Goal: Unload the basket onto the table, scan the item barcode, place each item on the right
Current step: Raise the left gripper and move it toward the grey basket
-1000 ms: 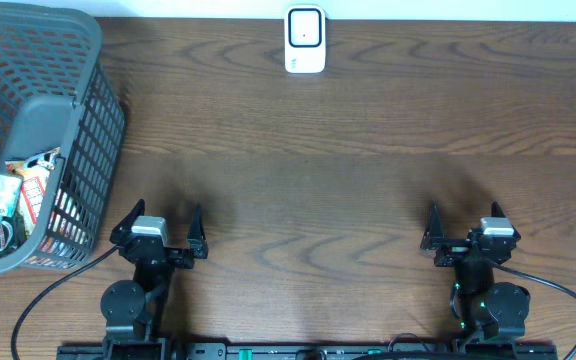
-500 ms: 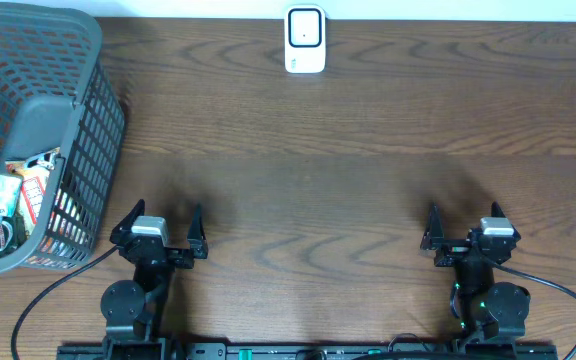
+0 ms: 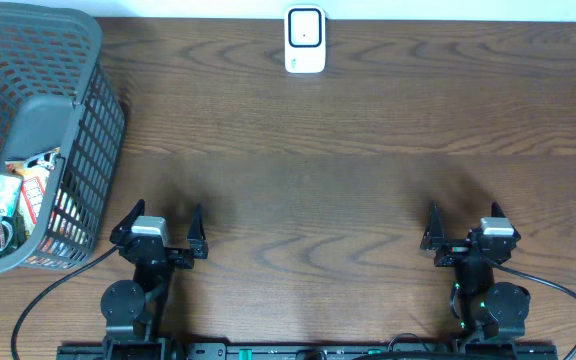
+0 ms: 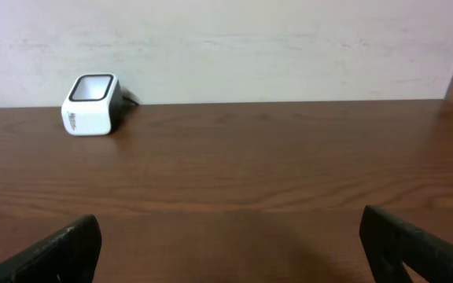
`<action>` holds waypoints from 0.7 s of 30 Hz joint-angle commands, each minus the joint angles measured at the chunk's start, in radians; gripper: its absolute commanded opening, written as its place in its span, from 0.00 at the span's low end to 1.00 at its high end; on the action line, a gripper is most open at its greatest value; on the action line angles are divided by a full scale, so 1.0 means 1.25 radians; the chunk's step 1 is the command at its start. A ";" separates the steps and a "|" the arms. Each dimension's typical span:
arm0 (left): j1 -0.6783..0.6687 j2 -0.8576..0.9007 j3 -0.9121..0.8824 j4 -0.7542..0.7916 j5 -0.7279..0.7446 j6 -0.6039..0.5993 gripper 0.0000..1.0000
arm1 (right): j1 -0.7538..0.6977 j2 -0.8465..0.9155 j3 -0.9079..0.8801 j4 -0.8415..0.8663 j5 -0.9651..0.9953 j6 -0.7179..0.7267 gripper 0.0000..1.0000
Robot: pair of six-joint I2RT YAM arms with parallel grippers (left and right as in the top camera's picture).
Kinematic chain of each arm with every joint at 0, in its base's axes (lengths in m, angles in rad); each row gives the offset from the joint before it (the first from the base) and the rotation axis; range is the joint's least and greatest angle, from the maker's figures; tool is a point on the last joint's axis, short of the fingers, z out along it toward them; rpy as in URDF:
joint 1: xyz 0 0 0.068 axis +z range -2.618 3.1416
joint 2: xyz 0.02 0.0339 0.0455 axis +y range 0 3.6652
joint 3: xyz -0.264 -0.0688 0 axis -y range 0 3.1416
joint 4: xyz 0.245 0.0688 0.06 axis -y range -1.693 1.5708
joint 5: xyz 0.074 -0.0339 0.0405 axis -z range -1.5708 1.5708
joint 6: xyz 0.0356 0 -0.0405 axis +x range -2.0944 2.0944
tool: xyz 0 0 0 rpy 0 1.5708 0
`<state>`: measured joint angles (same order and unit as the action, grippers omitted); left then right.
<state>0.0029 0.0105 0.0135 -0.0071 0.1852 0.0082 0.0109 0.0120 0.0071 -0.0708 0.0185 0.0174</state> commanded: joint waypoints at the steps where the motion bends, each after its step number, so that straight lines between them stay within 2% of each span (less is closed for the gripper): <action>1: 0.003 -0.005 -0.008 -0.036 0.031 0.014 0.98 | -0.008 -0.004 -0.001 -0.003 -0.002 -0.006 0.99; 11: 0.003 -0.005 -0.008 -0.036 0.031 0.014 0.98 | -0.008 -0.004 -0.001 -0.003 -0.002 -0.006 0.99; 16: 0.003 -0.005 -0.008 -0.036 -0.016 0.013 0.98 | -0.008 -0.004 -0.001 -0.003 -0.002 -0.006 0.99; 19: 0.002 -0.005 -0.008 -0.035 0.049 -0.023 0.98 | -0.008 -0.004 -0.001 -0.003 -0.002 -0.006 0.99; 21: 0.002 -0.005 -0.008 -0.034 0.051 -0.022 0.97 | -0.008 -0.004 -0.001 -0.003 -0.002 -0.006 0.99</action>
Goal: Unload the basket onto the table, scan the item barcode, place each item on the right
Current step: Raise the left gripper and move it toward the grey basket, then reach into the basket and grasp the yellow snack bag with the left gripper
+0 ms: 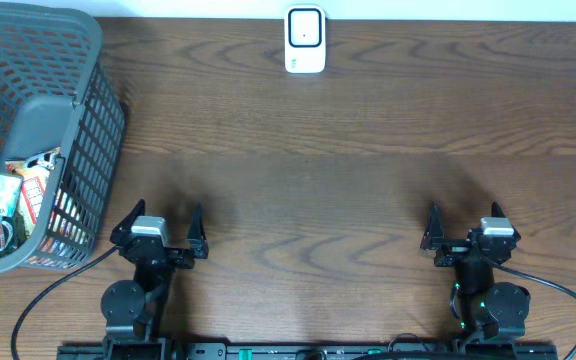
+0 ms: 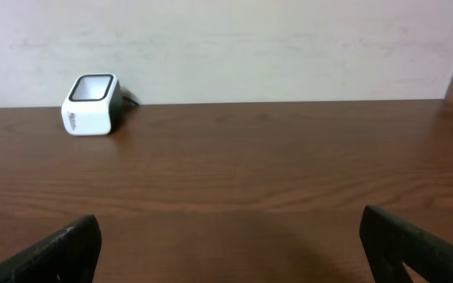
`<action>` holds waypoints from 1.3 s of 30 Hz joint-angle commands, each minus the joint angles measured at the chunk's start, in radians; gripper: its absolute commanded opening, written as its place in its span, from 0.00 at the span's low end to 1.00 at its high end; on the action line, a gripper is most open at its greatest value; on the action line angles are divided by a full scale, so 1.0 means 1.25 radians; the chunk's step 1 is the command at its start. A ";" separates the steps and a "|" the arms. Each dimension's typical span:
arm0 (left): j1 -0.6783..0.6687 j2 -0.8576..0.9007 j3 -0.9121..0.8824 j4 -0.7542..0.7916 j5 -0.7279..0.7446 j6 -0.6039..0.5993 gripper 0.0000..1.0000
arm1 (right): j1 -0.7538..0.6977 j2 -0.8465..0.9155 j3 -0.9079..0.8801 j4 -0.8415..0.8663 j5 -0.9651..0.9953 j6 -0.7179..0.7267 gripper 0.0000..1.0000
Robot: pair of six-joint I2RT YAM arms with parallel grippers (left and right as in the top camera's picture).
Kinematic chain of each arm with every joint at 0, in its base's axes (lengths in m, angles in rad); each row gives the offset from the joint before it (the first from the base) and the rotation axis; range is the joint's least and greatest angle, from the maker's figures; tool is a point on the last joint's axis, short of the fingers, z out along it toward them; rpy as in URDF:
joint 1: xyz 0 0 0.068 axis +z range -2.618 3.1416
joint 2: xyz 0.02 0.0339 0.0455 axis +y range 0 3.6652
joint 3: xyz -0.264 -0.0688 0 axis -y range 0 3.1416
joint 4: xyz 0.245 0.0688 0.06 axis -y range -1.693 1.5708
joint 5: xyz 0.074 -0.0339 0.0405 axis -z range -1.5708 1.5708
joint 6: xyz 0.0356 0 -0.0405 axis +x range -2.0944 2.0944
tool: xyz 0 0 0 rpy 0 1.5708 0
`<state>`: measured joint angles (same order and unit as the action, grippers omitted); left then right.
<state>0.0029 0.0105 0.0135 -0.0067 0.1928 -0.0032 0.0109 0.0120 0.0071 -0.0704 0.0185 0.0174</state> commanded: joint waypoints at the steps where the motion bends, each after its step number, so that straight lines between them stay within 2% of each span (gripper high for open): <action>1: 0.002 -0.005 -0.008 -0.019 0.049 -0.016 0.98 | -0.008 -0.004 -0.001 -0.003 -0.002 -0.006 0.99; 4: 0.001 -0.005 -0.007 0.065 0.142 -0.083 0.98 | -0.008 -0.004 -0.001 -0.003 -0.002 -0.006 0.99; 7: 0.001 -0.005 -0.006 0.206 0.226 -0.124 0.98 | -0.008 -0.004 -0.001 -0.003 -0.002 -0.006 0.99; 12: 0.001 -0.004 0.036 0.404 0.215 -0.163 0.98 | -0.008 -0.004 -0.001 -0.003 -0.002 -0.006 0.99; 14: 0.001 0.006 0.078 0.424 0.175 -0.192 0.98 | -0.008 -0.004 -0.001 -0.003 -0.002 -0.006 0.99; 18: 0.001 0.083 0.216 0.416 0.120 -0.187 0.98 | -0.008 -0.004 -0.001 -0.003 -0.002 -0.006 0.99; 21: 0.001 0.202 0.373 0.285 0.074 -0.184 0.97 | -0.008 -0.004 -0.001 -0.003 -0.002 -0.006 0.99; 25: 0.001 0.422 0.664 -0.102 0.080 -0.108 0.98 | -0.008 -0.004 -0.001 -0.003 -0.002 -0.006 0.99; 28: 0.001 0.561 0.820 -0.287 0.141 -0.106 0.98 | -0.008 -0.004 -0.001 -0.003 -0.002 -0.006 0.99; 31: 0.002 0.648 0.888 -0.312 0.135 -0.105 0.98 | -0.008 -0.004 -0.001 -0.003 -0.002 -0.006 0.99; 34: 0.007 0.721 0.974 -0.330 0.080 -0.121 0.97 | -0.008 -0.004 -0.001 -0.003 -0.002 -0.006 0.99; 37: 0.045 0.829 1.153 -0.467 0.019 -0.130 0.98 | -0.008 -0.004 -0.001 -0.003 -0.002 -0.006 0.99; 39: 0.091 0.923 1.312 -0.611 -0.047 -0.130 0.98 | -0.008 -0.004 -0.001 -0.003 -0.002 -0.006 0.99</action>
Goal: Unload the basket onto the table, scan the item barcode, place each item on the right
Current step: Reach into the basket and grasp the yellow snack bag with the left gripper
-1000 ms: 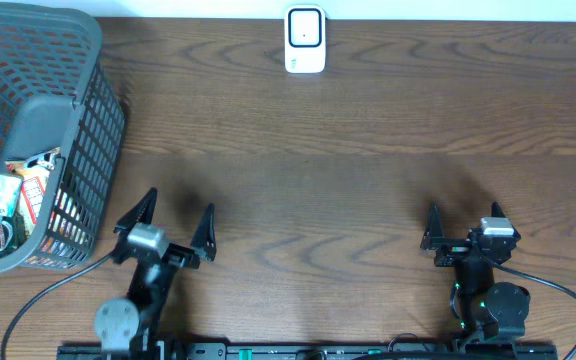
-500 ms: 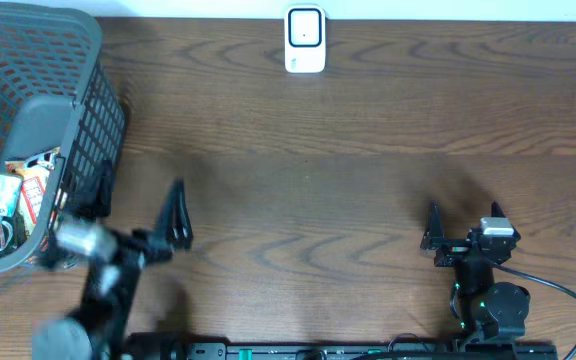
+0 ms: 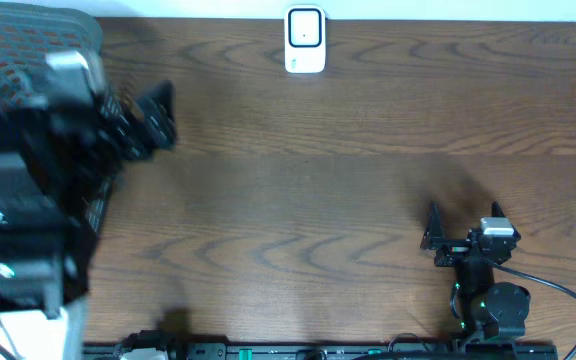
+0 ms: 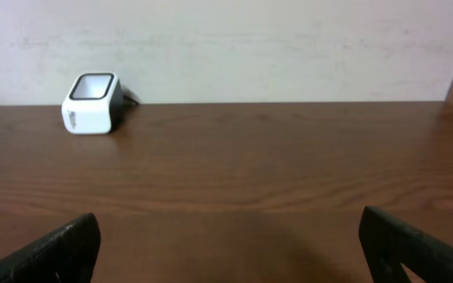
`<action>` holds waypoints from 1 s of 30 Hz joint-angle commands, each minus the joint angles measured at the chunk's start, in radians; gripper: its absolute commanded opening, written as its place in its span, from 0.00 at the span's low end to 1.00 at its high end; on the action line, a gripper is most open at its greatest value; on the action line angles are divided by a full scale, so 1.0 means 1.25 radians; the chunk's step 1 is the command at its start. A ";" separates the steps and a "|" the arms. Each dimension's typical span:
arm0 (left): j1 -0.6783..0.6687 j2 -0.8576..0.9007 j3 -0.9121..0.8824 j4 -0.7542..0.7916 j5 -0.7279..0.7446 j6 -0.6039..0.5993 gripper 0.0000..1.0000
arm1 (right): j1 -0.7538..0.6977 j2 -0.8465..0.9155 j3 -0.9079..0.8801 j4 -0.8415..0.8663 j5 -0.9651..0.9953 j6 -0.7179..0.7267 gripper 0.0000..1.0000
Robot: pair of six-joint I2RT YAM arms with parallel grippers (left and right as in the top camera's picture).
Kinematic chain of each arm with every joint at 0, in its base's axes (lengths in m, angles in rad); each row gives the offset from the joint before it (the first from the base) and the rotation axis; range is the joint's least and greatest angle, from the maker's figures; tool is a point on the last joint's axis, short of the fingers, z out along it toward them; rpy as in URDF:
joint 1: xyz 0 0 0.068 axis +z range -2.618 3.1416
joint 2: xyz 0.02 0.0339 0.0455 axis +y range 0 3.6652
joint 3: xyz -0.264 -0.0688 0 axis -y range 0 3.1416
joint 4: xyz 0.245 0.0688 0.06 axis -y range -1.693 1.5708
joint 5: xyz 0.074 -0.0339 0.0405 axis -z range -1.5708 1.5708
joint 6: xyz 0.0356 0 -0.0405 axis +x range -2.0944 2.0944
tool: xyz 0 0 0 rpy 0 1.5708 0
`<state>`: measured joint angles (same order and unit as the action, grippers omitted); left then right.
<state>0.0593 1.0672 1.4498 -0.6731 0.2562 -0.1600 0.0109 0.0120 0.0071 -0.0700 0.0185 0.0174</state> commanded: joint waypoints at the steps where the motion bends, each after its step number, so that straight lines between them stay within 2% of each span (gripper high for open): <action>1: 0.073 0.125 0.240 -0.149 -0.135 -0.004 0.97 | -0.008 -0.004 -0.001 -0.004 -0.002 -0.006 0.99; 4: 0.168 0.262 0.454 -0.329 -0.230 -0.004 0.98 | -0.008 -0.004 -0.001 -0.004 -0.002 -0.006 0.99; 7: 0.263 0.340 0.544 -0.370 -0.242 0.005 0.98 | -0.008 -0.004 -0.001 -0.004 -0.002 -0.006 0.99; 10: 0.352 0.391 0.540 -0.372 -0.242 0.057 0.98 | -0.008 -0.004 -0.001 -0.004 -0.002 -0.006 0.99; 12: 0.396 0.424 0.531 -0.386 -0.241 0.052 0.98 | -0.008 -0.004 -0.001 -0.004 -0.002 -0.006 0.99; 17: 0.485 0.507 0.502 -0.446 -0.243 -0.087 0.98 | -0.008 -0.004 -0.001 -0.004 -0.002 -0.006 0.99; 22: 0.516 0.586 0.502 -0.515 -0.227 -0.130 0.98 | -0.008 -0.004 -0.001 -0.004 -0.002 -0.006 0.99; 30: 0.474 0.723 0.501 -0.588 -0.176 -0.023 0.98 | -0.008 -0.004 -0.001 -0.004 -0.002 -0.006 0.99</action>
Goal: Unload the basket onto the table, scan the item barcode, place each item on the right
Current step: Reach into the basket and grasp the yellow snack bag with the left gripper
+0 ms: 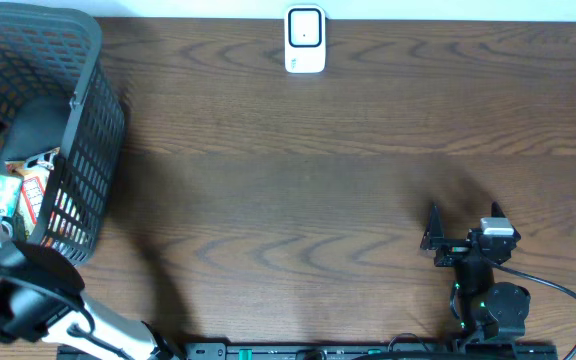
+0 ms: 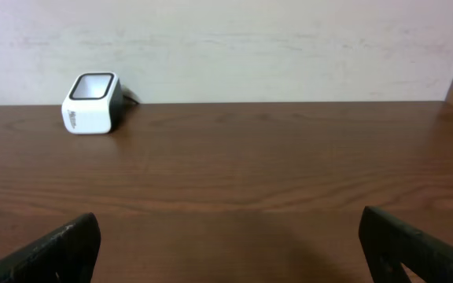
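Observation:
The white barcode scanner [image 1: 305,40] stands at the table's far edge, and also shows at the far left of the right wrist view [image 2: 91,104]. Packaged items [image 1: 23,185] lie in the grey mesh basket [image 1: 93,70] at the left. My left arm [image 1: 28,290] rises from the near left and runs off the frame's left edge beside the basket. A dark shape inside the basket at the frame edge may be its gripper. My right gripper [image 1: 464,216] rests open at the near right, with nothing between its fingers [image 2: 228,236].
A grey bag-like thing [image 1: 43,120] lies on top of the basket's contents. Bare brown tabletop [image 1: 308,180] spans between basket, scanner and right arm. A pale wall [image 2: 226,47] rises behind the scanner.
My left arm, which stood blurred over the basket's right side, now runs from the near left off the left edge by the basket. The right arm and scanner have not moved.
Both grippers first rested open at the table's near edge, left and right, and stayed so at the second moment. Then the left arm was raised over the basket. Now it reaches in from the basket's left side. The right gripper has kept still throughout.

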`<action>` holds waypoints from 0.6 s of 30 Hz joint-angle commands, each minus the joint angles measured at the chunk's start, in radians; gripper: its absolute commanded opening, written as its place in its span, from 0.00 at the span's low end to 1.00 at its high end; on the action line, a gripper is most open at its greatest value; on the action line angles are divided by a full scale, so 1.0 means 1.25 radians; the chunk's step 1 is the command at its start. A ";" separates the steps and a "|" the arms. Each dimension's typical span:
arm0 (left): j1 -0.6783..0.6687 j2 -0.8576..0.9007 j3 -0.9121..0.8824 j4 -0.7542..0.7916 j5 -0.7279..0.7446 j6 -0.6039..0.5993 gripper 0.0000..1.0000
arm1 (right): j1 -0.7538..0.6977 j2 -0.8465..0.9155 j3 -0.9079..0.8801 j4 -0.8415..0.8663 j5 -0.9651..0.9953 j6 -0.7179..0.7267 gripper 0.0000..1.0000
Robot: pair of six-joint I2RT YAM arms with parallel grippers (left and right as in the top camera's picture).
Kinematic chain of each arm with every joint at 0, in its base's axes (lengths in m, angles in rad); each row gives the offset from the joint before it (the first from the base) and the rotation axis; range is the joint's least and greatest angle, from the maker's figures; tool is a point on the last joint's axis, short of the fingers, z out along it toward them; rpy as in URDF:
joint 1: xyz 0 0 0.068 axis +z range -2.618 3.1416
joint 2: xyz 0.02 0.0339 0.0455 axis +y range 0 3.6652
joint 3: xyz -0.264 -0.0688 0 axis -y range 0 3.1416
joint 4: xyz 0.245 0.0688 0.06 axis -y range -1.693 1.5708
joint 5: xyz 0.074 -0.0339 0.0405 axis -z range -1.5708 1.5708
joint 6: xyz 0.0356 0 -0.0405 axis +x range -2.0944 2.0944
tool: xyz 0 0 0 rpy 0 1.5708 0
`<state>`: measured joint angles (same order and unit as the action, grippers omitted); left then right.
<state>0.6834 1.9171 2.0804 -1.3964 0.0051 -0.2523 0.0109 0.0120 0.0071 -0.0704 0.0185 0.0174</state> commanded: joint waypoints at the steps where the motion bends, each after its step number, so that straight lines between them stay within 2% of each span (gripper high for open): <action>1: -0.034 0.058 -0.004 -0.012 0.016 0.060 0.98 | -0.008 -0.004 -0.001 -0.003 -0.002 -0.006 0.99; 7: -0.076 0.149 -0.004 -0.050 -0.116 0.014 0.98 | -0.008 -0.004 -0.001 -0.003 -0.002 -0.006 0.99; 14: -0.117 0.201 -0.037 -0.041 -0.161 -0.004 0.98 | -0.008 -0.004 -0.001 -0.003 -0.002 -0.006 0.99; 18: -0.147 0.201 -0.103 -0.013 -0.284 -0.059 0.98 | -0.008 -0.004 -0.001 -0.003 -0.002 -0.006 0.99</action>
<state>0.5266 2.1548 1.9987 -1.4227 -0.2150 -0.2687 0.0109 0.0120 0.0071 -0.0708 0.0185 0.0174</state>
